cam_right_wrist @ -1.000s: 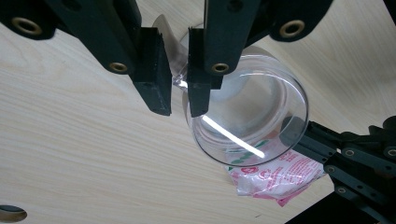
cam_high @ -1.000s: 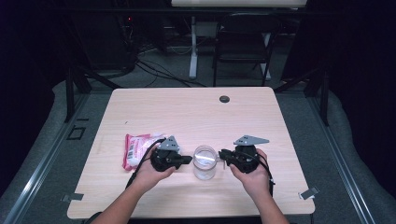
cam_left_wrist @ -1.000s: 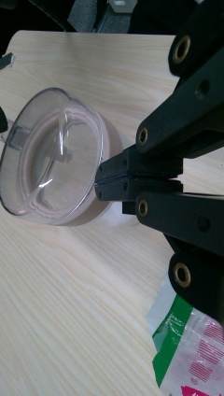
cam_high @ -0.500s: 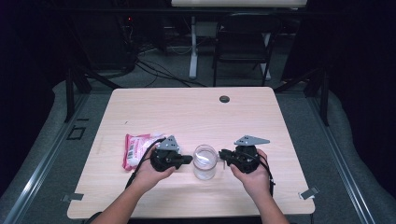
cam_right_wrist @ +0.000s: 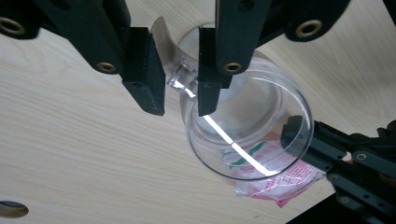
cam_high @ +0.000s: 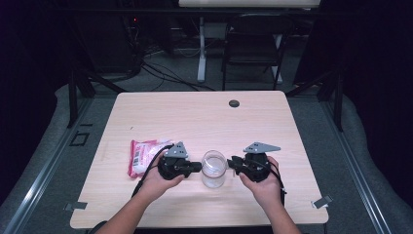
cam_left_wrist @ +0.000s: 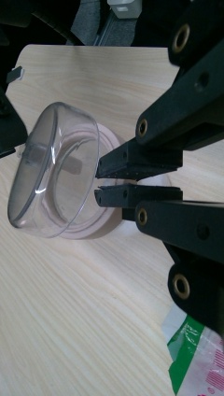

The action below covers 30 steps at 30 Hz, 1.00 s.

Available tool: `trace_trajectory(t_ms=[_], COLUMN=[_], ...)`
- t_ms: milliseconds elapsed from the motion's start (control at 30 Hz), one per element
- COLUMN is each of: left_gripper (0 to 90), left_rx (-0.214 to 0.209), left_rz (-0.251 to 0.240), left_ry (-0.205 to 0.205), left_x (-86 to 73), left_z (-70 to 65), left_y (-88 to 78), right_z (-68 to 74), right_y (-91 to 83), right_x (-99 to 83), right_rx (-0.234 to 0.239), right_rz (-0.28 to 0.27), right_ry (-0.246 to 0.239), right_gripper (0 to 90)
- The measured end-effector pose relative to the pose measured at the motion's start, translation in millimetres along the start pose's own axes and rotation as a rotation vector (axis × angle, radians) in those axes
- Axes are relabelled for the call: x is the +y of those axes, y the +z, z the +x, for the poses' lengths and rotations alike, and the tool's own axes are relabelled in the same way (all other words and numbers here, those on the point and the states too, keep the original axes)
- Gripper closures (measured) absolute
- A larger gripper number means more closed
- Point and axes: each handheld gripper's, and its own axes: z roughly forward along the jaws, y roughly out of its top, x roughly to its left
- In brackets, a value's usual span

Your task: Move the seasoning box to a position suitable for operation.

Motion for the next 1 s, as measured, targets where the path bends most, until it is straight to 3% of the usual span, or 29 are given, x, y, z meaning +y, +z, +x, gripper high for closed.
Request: trace_trajectory(t_ms=[167, 600, 1000], left_gripper=[70.7, 57.3, 51.5], left_rx=[0.004, 0.043, 0.066], left_rz=[-0.022, -0.059, -0.088], left_ry=[-0.009, -0.001, -0.02], left_x=[4.4, 15.9, 16.9], left_z=[0.5, -4.3, -4.6], left_y=[2.0, 9.7, 9.3], right_z=[6.2, 22.8, 38.2], right_y=[-6.0, -14.1, -4.4], right_x=[-0.3, -7.0, -12.7], right_rx=[0.003, 0.016, -0.017], right_rz=[-0.012, -0.029, 0.005], right_ry=[-0.052, -0.16, -0.258], right_gripper=[63.0, 45.6, 45.5])
